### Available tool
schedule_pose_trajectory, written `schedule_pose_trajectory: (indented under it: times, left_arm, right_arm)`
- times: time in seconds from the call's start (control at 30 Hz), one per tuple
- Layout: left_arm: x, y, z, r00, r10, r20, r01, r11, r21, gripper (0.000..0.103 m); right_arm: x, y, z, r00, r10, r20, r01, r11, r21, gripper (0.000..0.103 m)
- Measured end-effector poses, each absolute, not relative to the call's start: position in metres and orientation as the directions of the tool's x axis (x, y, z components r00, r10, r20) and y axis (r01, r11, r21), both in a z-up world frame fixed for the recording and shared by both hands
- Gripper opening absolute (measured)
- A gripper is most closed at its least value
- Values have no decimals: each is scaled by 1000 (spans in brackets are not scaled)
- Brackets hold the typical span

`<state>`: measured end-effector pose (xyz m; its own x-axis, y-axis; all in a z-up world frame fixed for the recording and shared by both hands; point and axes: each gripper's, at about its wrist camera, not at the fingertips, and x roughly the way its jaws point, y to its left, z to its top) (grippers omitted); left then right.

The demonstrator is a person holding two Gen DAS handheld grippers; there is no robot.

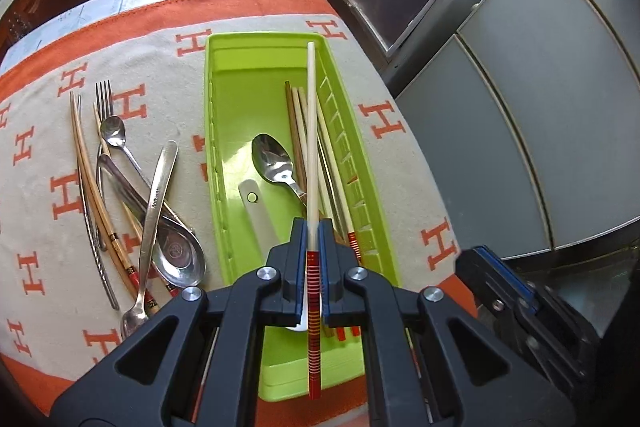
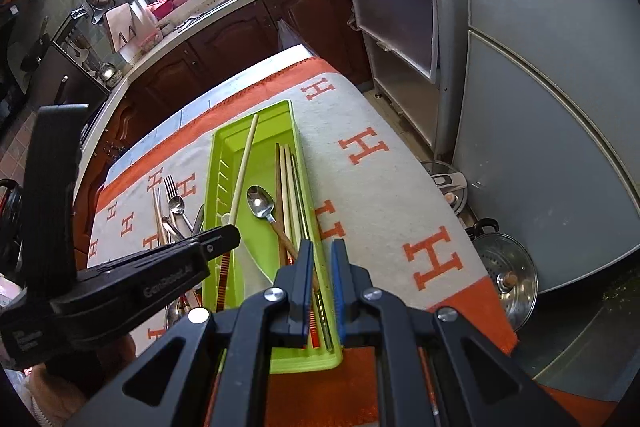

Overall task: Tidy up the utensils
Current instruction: 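Carry the bamboo chopstick into the green tray with the left tool and open it, then withdraw both tools from the tray back over the utensil pile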

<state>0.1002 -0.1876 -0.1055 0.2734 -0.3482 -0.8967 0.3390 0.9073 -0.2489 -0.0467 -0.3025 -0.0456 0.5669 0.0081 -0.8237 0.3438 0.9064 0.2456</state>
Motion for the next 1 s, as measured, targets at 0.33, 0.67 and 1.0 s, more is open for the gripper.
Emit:
schedule_pose_trajectory:
  times: [0.33, 0.67, 1.0]
  left_arm:
    - [83, -164, -113, 342, -213, -915, 359, 930, -82, 33]
    - [69, -118, -76, 423, -224, -878, 337, 938, -77, 39]
    - [64, -68, -64, 442, -188, -877, 274, 959, -68, 39]
  right_arm:
    - [-52, -291, -36, 564, -22, -825, 329, 923, 200, 16]
    - [-49, -269, -33, 553, -23, -833, 291, 942, 167, 16]
    - [-39, -241, -29, 546, 15, -838, 227, 960, 165, 16]
